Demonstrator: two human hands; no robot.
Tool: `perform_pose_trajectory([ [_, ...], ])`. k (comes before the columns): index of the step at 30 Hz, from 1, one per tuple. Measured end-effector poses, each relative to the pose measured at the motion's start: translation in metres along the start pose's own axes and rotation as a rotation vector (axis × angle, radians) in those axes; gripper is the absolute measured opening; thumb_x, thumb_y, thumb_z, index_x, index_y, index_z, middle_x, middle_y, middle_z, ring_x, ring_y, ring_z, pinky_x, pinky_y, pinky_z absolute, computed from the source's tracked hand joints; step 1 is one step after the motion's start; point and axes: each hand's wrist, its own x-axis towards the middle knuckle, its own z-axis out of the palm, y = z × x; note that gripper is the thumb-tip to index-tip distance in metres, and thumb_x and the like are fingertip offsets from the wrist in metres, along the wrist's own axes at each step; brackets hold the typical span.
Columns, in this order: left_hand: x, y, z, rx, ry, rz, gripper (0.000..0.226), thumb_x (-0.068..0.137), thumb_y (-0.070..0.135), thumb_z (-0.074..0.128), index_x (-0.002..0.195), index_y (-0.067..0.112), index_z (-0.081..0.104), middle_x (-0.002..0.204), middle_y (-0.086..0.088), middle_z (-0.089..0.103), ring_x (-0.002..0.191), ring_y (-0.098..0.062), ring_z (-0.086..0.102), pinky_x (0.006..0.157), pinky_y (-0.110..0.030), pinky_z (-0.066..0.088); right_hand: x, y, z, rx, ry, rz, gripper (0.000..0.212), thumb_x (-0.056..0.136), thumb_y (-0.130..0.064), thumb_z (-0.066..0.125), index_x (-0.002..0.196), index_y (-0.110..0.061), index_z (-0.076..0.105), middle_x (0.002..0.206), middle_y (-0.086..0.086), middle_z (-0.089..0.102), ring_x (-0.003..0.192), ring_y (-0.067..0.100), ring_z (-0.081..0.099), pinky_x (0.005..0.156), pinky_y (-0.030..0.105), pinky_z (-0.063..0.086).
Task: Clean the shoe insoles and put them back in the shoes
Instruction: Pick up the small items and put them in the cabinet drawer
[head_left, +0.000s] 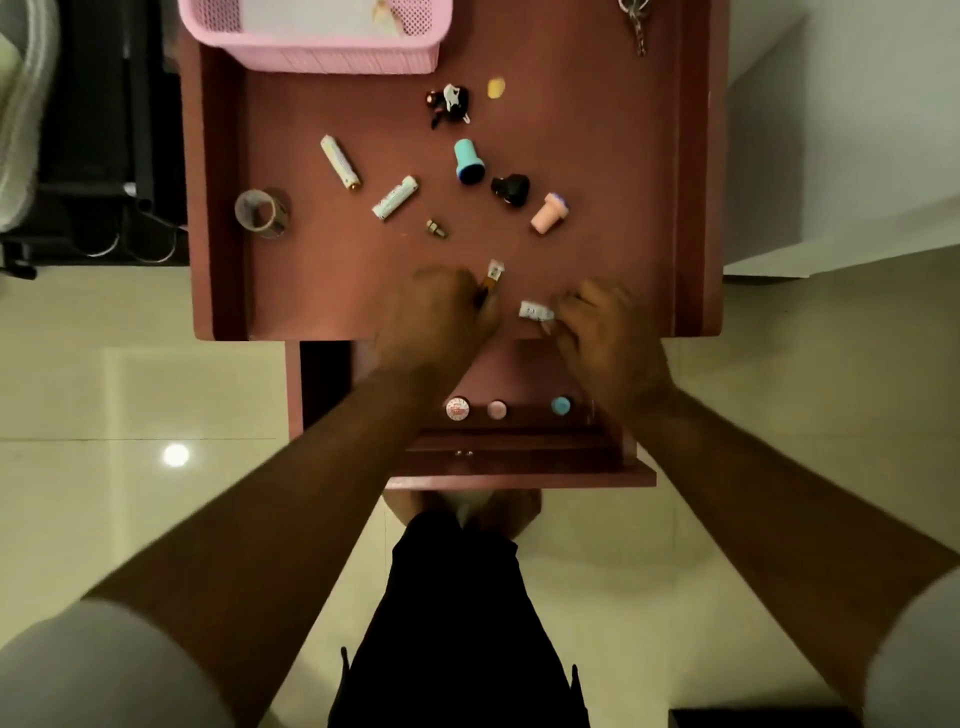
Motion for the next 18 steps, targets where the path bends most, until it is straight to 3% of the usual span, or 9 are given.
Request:
perform_pose_trajectory([
  [2,-0.034,-0.019,0.007,0.077,-0.074,0.065,0.03,0.095,0.035,0.056,0.077,0.012,0.063,0.078,-0.011,0.061,0.071,-0.033,0.058,0.058,-0.035,0.038,-0.029,-0.009,0.008,0.05,-0.031,0.002,0.018,0.089,-0.019,0.057,0.094,-0.006,0.067,0.085,0.01,0.059,0.078,0.029,0.055,0.067,0.037,0.048],
  [5,-0.056,-0.056,0.029,0.26,-0.271,0.03,0.031,0.098,0.038,0.049,0.101,0.012,0.067,0.101,-0.008,0.066,0.09,-0.031,0.063,0.069,-0.035,0.044,-0.056,-0.019,0.033,0.033,-0.138,0.062,0.012,0.081,-0.014,0.071,0.091,-0.007,0.071,0.086,0.008,0.062,0.077,0.027,0.06,0.064,0.03,0.049],
  [8,-0.041,-0.088,0.053,0.411,-0.4,0.02,0.025,0.099,0.026,0.049,0.113,0.013,0.064,0.113,-0.01,0.065,0.101,-0.031,0.064,0.08,-0.036,0.049,-0.052,-0.021,0.072,0.026,-0.353,0.18,0.022,0.091,-0.019,0.059,0.11,-0.012,0.069,0.11,0.008,0.062,0.102,0.027,0.057,0.085,0.034,0.048],
  [10,-0.025,-0.1,0.067,0.481,-0.424,0.055,0.03,0.097,0.016,0.05,0.125,0.017,0.059,0.121,-0.01,0.064,0.107,-0.031,0.063,0.084,-0.034,0.047,-0.041,-0.019,0.094,0.07,-0.424,0.224,0.031,0.092,-0.02,0.055,0.121,-0.019,0.065,0.127,0.007,0.058,0.117,0.026,0.052,0.098,0.034,0.041],
  [13,-0.007,-0.121,0.088,0.475,-0.4,0.099,0.045,0.096,0.017,0.051,0.139,0.027,0.051,0.131,-0.009,0.061,0.112,-0.032,0.061,0.086,-0.033,0.047,-0.027,-0.016,0.126,0.118,-0.517,0.29,0.036,0.092,-0.019,0.055,0.128,-0.019,0.059,0.136,0.007,0.052,0.123,0.027,0.049,0.103,0.033,0.036],
  [18,-0.008,-0.139,0.109,0.519,-0.34,0.154,0.034,0.1,0.024,0.048,0.133,0.018,0.052,0.127,-0.011,0.06,0.112,-0.033,0.058,0.085,-0.038,0.046,-0.025,-0.005,0.151,0.077,-0.571,0.284,0.035,0.093,-0.015,0.052,0.128,-0.015,0.058,0.139,0.009,0.048,0.125,0.03,0.047,0.104,0.035,0.036],
])
